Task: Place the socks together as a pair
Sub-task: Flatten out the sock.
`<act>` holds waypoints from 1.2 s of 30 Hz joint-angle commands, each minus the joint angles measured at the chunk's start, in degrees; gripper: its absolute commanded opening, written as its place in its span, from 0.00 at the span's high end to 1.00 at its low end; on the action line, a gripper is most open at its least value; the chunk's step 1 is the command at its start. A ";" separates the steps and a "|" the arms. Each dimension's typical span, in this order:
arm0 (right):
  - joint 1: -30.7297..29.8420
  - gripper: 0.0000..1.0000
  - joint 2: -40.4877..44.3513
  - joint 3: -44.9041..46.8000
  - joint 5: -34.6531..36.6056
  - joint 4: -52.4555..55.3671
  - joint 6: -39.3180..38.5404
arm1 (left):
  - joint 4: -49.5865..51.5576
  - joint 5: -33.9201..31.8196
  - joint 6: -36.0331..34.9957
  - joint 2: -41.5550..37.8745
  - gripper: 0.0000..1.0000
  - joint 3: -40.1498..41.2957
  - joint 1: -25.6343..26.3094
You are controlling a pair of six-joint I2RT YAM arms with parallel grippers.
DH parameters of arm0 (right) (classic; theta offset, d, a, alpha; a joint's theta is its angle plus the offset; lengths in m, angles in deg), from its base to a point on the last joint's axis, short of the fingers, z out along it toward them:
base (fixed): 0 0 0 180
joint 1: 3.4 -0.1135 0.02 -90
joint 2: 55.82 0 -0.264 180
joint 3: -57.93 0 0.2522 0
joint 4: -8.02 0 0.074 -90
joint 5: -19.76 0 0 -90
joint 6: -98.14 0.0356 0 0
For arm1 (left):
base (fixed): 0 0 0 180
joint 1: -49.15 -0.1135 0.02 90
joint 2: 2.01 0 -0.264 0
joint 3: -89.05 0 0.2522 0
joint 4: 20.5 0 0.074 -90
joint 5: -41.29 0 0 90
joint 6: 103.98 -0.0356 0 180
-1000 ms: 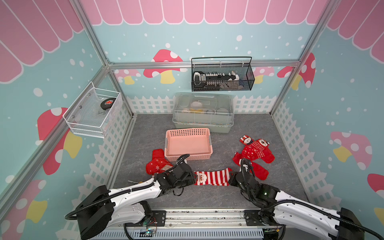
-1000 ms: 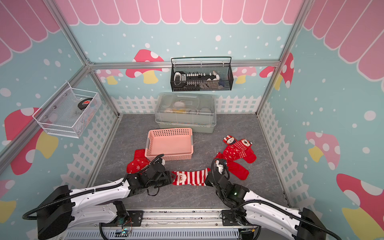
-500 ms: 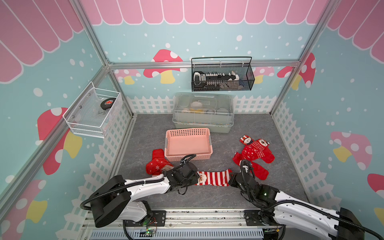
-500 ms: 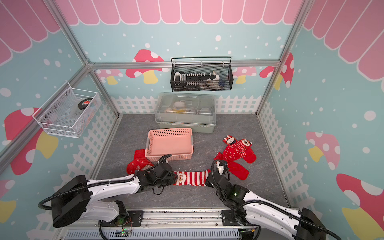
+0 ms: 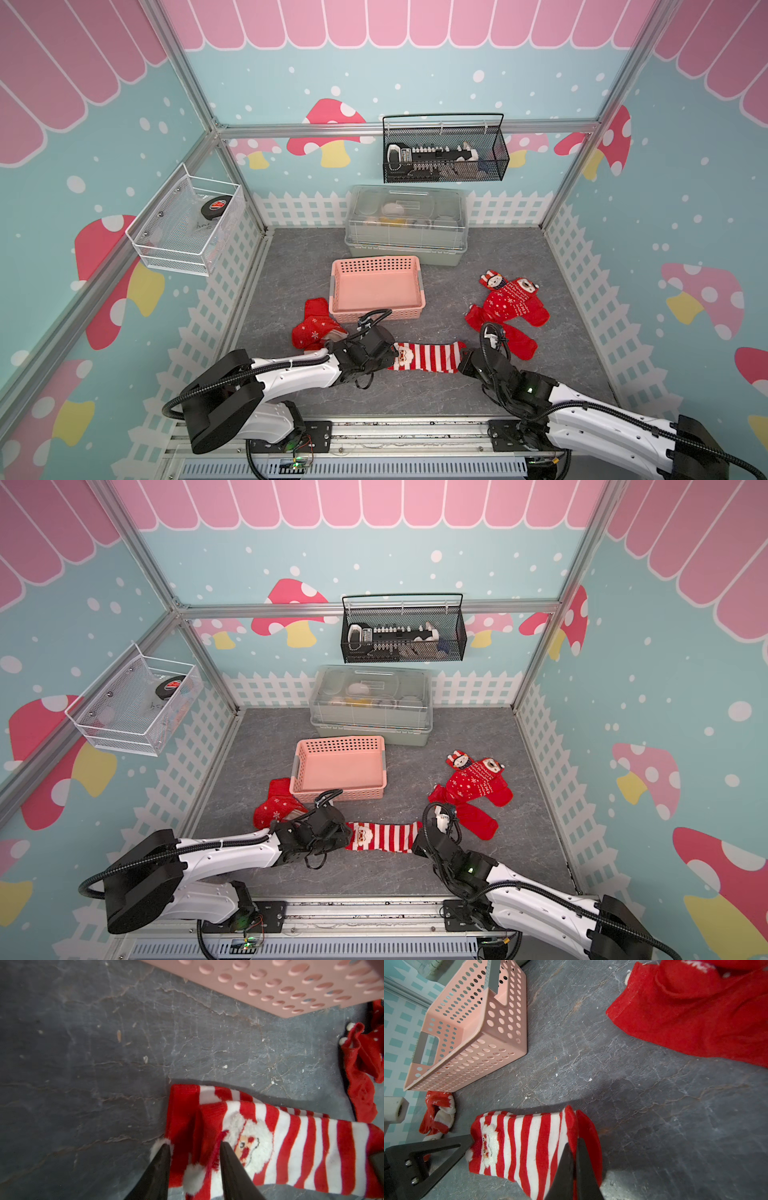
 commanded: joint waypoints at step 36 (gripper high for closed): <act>0.30 1.00 3.12 3.44 0.44 -1.52 4.27 | -3.37 3.85 2.92 -0.31 0.72 1.53 1.08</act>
